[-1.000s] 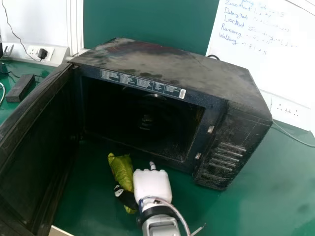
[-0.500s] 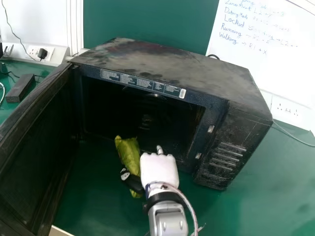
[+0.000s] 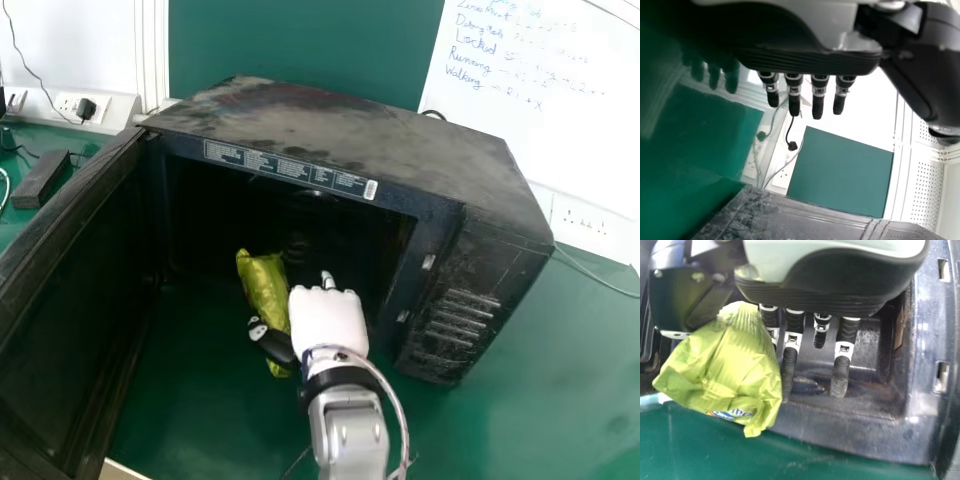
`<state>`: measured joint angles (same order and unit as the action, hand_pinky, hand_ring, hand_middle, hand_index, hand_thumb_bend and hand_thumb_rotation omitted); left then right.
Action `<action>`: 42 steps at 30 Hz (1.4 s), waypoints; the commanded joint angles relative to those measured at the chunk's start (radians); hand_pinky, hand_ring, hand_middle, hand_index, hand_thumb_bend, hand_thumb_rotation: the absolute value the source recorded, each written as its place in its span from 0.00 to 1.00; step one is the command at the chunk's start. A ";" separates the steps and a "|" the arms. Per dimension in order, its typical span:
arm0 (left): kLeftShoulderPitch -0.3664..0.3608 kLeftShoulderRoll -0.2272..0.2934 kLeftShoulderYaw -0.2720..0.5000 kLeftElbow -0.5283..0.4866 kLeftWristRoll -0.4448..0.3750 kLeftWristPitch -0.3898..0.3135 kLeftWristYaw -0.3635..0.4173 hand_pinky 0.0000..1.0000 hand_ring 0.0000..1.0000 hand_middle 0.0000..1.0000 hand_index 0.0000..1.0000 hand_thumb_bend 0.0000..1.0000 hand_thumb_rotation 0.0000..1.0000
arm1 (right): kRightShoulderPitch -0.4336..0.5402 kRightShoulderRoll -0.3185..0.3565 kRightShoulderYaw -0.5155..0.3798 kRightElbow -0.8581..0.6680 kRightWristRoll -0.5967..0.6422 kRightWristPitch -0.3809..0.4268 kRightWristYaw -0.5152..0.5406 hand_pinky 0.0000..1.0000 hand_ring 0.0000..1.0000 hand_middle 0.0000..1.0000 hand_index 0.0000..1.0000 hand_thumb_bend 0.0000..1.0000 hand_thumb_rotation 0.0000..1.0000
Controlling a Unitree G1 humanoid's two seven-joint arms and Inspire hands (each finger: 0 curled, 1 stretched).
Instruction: Put biscuit inside oven
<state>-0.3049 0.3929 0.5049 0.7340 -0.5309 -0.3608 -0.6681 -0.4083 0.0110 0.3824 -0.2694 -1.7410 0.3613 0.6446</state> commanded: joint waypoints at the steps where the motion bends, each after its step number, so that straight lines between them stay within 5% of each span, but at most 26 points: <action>1: 0.026 -0.010 0.003 0.014 0.003 0.022 0.008 1.00 0.97 0.99 1.00 0.32 1.00 | -0.036 -0.008 -0.011 0.018 0.012 0.000 -0.027 0.35 0.37 0.42 0.51 0.53 0.00; 7: 0.027 -0.010 0.003 0.013 0.004 0.021 0.008 1.00 0.97 0.98 1.00 0.33 1.00 | -0.089 -0.029 -0.022 0.083 0.041 0.008 -0.052 0.38 0.39 0.46 0.50 0.53 0.00; 10: 0.032 -0.011 0.002 0.001 0.006 0.026 0.019 0.99 0.97 0.98 1.00 0.33 1.00 | -0.116 -0.045 -0.025 0.125 0.060 0.009 -0.076 0.29 0.31 0.47 0.49 0.53 0.00; 16: 0.036 -0.014 0.001 -0.006 0.003 0.026 0.012 1.00 0.97 0.99 1.00 0.33 1.00 | -0.168 -0.077 -0.030 0.192 0.114 0.012 -0.109 0.26 0.29 0.47 0.49 0.53 0.00; 42: 0.041 -0.022 -0.001 -0.010 0.004 0.019 0.010 1.00 0.97 0.98 1.00 0.31 1.00 | -0.354 -0.154 0.007 0.517 0.380 0.035 -0.406 0.34 0.33 0.47 0.49 0.53 0.00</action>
<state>-0.2946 0.3891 0.5047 0.7102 -0.5310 -0.3553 -0.6599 -0.7314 -0.1344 0.3841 0.2325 -1.3797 0.3999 0.2729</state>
